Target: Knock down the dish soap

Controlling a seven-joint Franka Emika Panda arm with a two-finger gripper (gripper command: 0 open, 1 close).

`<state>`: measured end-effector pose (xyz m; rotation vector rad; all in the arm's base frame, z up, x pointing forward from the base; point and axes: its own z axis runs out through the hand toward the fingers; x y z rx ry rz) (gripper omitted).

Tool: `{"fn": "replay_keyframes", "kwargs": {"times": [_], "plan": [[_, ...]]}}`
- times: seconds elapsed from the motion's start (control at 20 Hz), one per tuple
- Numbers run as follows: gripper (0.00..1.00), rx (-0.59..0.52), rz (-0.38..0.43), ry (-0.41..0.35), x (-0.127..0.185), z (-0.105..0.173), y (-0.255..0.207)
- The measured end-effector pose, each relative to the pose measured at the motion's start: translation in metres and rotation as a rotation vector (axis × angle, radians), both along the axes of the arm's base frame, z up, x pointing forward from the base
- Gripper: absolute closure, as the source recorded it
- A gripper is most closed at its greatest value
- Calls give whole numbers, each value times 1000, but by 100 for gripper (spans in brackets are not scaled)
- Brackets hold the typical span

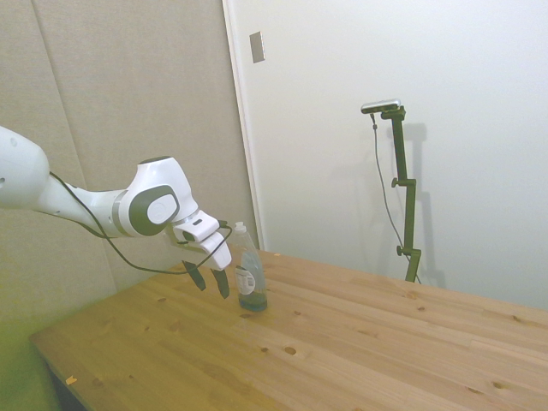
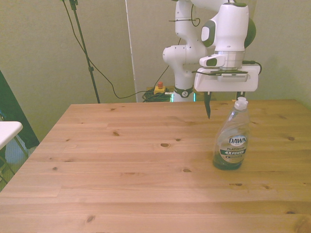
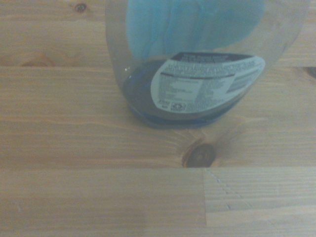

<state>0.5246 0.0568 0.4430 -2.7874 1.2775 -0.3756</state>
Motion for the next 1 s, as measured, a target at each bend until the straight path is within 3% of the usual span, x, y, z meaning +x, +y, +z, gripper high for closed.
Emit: {"fn": "replay_keyframes", "kwargs": {"times": [0.65, 1.0], "plan": [[100, -6, -22, -2, 41, -12, 12], [100, -14, -29, -38, 56, 7, 17]]}}
